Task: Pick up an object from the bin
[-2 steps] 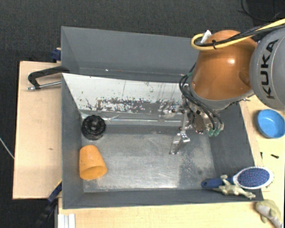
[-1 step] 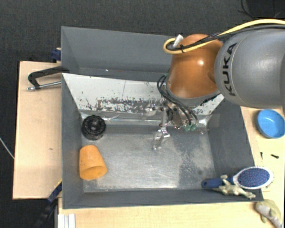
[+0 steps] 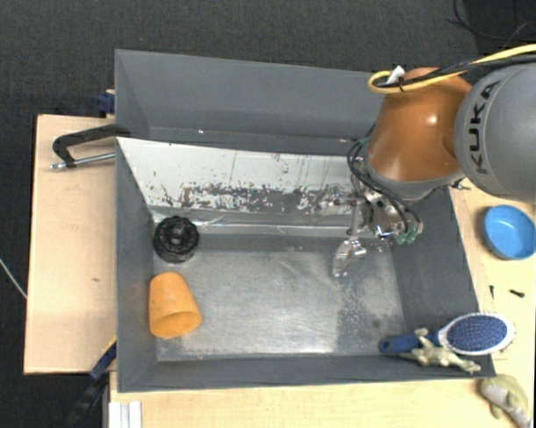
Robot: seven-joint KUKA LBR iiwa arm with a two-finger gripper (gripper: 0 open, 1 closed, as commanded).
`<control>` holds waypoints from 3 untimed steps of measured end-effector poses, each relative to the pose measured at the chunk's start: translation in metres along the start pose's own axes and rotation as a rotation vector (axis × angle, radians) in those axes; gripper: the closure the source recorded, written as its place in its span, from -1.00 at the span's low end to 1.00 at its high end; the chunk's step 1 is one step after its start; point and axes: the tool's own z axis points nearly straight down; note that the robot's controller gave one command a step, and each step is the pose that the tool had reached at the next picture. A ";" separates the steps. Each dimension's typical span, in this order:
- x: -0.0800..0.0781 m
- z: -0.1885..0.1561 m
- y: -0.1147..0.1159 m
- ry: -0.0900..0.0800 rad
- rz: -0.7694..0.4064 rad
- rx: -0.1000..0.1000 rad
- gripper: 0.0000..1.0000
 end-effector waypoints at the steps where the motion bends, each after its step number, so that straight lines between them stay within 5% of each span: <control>1: 0.036 0.076 -0.067 -0.006 -0.051 -0.003 -1.00; 2: 0.091 0.049 -0.123 0.001 0.002 0.000 -1.00; 3: 0.130 -0.074 -0.114 -0.010 0.038 0.003 -1.00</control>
Offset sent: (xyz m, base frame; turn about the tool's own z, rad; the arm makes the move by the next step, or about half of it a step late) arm -0.0215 -0.0705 -0.0774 -0.0589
